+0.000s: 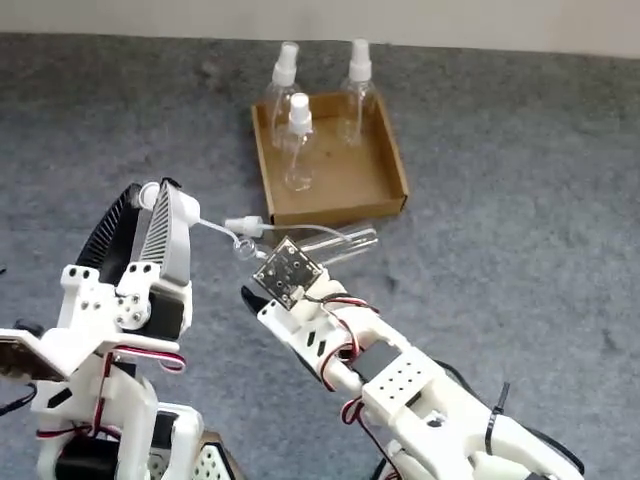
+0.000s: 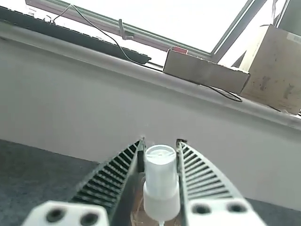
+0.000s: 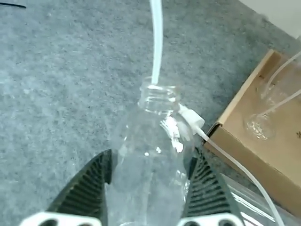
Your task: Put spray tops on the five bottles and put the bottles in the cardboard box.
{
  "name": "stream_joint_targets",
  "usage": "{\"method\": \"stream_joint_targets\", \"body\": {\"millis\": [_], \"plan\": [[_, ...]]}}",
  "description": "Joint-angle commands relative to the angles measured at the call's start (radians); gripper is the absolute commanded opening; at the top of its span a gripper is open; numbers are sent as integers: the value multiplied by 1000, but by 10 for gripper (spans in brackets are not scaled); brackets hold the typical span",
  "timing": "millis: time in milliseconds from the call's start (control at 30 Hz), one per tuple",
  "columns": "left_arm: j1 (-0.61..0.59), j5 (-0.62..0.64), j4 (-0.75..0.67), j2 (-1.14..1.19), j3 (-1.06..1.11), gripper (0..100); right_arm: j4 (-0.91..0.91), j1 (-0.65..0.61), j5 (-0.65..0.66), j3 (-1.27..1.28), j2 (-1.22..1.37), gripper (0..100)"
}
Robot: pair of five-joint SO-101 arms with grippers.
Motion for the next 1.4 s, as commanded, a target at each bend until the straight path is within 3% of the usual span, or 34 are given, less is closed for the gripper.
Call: {"method": "stream_joint_targets", "body": {"millis": [0, 433, 733, 1033, 1367], "plan": [[-2, 11, -25, 7, -1, 13, -13, -8, 11, -15, -41, 5], [122, 6, -25, 22, 82, 13, -15, -2, 3, -16, -154, 5], [131, 6, -25, 303, 36, 13, 177, -2, 2, 28, -478, 5], [289, -41, -23, 515, -13, 14, 211, -1, 2, 65, -541, 5], [254, -60, 49, 524, -16, 24, 211, 114, -77, 73, -542, 5]]}}
